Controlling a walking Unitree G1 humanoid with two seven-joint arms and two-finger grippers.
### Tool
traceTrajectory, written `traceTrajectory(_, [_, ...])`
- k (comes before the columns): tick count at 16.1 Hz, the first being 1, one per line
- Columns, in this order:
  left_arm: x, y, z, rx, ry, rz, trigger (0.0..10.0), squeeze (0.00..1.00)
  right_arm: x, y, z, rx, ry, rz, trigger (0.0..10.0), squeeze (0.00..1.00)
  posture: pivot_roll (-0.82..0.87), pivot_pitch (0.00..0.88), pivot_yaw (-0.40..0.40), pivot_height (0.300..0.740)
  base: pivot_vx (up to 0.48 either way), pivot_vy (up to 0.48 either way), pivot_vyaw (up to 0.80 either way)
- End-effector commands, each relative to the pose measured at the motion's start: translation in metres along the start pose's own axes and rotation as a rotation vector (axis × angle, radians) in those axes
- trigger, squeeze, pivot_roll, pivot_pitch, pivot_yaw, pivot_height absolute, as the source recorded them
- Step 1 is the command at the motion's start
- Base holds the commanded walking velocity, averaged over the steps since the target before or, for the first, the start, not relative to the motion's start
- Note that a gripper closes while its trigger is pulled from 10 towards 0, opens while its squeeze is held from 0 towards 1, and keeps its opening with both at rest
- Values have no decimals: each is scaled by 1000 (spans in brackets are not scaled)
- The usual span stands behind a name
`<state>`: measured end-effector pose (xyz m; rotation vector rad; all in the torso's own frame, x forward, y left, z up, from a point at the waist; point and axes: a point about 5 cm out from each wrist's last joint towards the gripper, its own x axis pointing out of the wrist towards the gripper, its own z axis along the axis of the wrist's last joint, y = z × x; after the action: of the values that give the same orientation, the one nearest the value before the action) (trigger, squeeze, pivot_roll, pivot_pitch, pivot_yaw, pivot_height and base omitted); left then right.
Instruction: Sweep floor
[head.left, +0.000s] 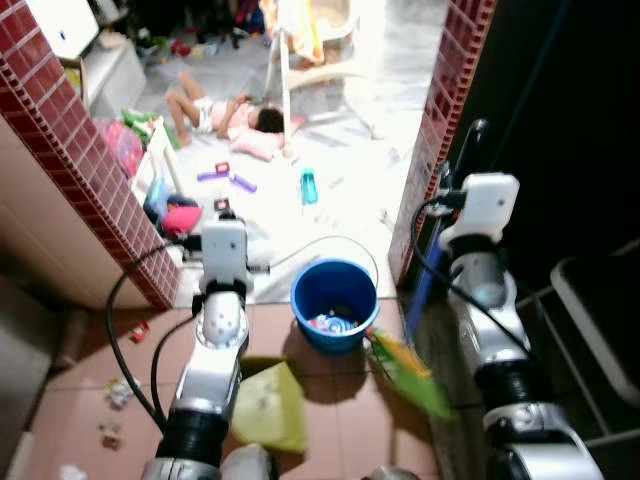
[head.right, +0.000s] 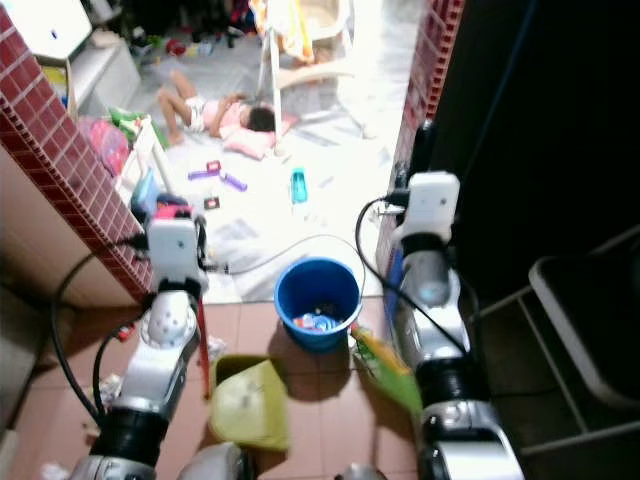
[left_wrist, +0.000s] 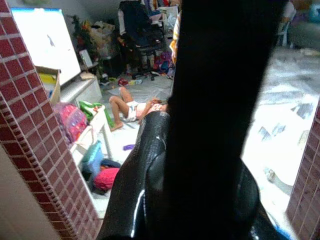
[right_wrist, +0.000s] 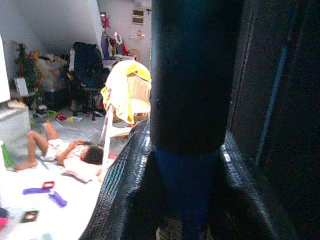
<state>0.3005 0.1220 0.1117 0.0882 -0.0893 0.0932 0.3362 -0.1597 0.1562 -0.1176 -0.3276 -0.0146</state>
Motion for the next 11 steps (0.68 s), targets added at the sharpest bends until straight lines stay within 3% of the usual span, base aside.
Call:
traceTrajectory(1, [2,5,5,-2,-24,18,10000,0,6,8,10,16,-45,23,10000,0,-71,47,-21,740,0,0,0])
traceTrajectory(11, [-2,8,6,-7,-11,34,10000,0,11,15,14,-71,-90,112,10000,0,-62,86,-25,740,0,0,0])
